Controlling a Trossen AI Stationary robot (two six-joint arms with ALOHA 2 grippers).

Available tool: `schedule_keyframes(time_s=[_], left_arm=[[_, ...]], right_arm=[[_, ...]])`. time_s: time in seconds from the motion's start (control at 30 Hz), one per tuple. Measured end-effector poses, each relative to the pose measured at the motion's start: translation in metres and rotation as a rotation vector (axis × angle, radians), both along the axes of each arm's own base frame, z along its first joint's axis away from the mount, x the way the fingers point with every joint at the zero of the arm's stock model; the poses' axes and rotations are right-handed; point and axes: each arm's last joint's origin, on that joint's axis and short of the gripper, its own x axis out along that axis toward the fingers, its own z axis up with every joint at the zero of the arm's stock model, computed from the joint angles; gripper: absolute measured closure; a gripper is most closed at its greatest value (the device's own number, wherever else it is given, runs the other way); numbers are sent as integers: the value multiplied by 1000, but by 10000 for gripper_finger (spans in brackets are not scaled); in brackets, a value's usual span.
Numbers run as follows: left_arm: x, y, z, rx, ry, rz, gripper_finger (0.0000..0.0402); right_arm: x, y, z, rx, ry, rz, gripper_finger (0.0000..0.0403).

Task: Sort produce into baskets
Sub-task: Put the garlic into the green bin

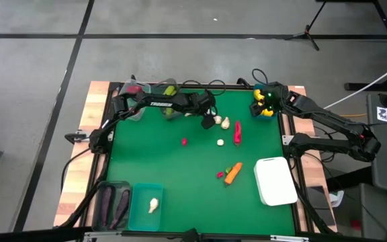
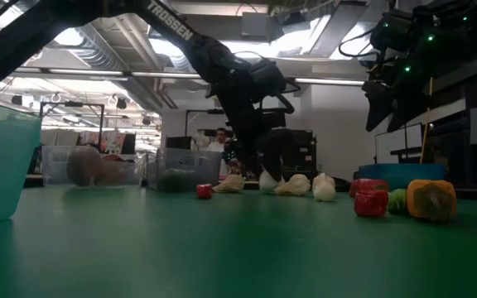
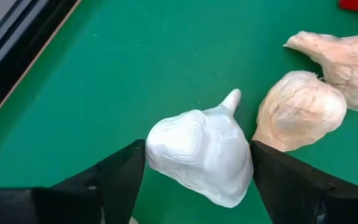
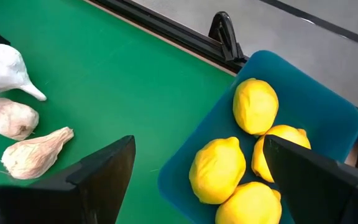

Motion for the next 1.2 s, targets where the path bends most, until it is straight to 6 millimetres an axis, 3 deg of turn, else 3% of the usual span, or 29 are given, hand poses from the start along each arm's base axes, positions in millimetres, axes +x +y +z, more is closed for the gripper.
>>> schedule_keyframes(time_s=[0.23,0.57,0.87,1.2], left_arm=[[0,-1,3,-10,-14,20,162],[-4,-28,39,-59,22,-10,166],[-25,-91,102,-75,70,-171,166],[-100,-180,177,-176,149,-200,166]], right_arm=[[0,0,0,5,5,1,52],[0,0,0,-5,16,18,52],[0,0,0,-8,20,18,52],[0,0,0,-6,23,18,52]])
